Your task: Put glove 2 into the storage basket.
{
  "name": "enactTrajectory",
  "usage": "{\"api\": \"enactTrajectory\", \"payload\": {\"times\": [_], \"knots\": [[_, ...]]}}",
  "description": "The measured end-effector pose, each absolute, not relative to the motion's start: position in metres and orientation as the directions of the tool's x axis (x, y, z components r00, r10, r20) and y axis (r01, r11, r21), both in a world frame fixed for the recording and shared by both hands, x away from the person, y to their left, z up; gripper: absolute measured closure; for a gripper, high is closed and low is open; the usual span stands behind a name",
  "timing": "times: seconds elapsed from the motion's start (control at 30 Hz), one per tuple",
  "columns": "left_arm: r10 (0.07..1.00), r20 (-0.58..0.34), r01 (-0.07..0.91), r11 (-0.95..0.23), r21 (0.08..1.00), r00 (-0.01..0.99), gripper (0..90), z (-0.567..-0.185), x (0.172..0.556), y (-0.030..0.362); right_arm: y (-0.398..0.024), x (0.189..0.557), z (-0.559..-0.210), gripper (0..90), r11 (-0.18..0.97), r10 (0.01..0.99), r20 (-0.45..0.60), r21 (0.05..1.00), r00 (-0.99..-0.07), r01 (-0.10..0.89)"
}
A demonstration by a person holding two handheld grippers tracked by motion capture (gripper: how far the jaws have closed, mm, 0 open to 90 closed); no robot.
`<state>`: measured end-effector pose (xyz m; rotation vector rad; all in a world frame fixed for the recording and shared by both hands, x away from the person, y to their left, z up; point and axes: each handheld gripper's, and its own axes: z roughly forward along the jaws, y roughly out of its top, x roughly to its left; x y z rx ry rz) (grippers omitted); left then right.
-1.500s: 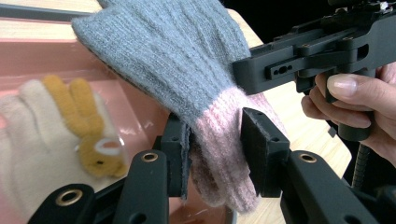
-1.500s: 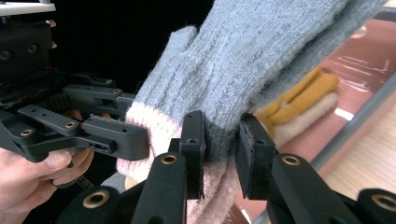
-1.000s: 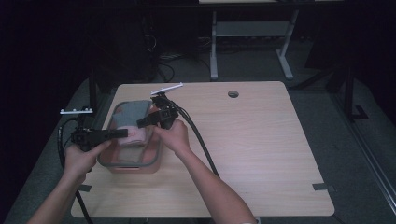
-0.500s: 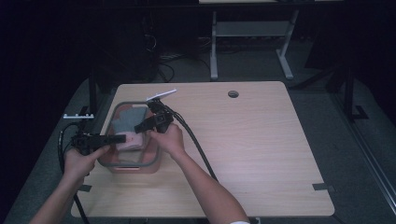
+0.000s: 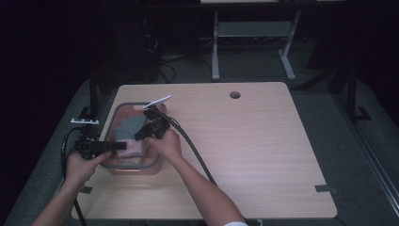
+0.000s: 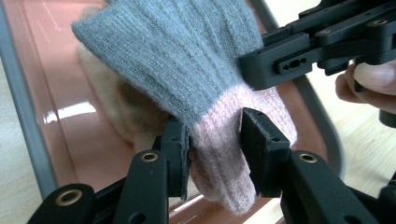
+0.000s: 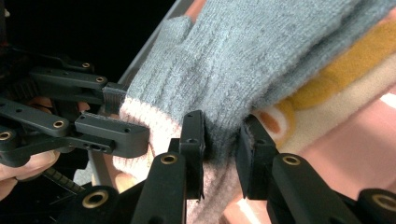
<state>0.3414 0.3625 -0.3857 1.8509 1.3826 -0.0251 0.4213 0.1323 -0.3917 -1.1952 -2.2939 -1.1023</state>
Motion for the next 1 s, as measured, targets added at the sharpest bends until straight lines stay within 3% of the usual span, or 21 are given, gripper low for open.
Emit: {"api": "enactTrajectory", "payload": {"times": [0.33, 0.8, 1.0], "knots": [[0.827, -0.392, 0.824, -0.14, 0.549, 0.402, 61.4, -0.393, 0.344, 0.36, 0.141, 0.421, -0.396, 71.4, 0.403, 0.573, 0.529, 0.483, -0.626, 0.777], [0.841, -0.385, 0.823, -0.117, 0.556, 0.38, 51.0, -0.391, 0.345, 0.361, 0.134, 0.423, -0.389, 59.3, 0.396, 0.6, 0.496, 0.497, -0.627, 0.772], [0.845, -0.372, 0.809, -0.115, 0.576, 0.385, 49.2, -0.383, 0.346, 0.359, 0.124, 0.425, -0.381, 59.2, 0.382, 0.595, 0.498, 0.516, -0.631, 0.767]]}}
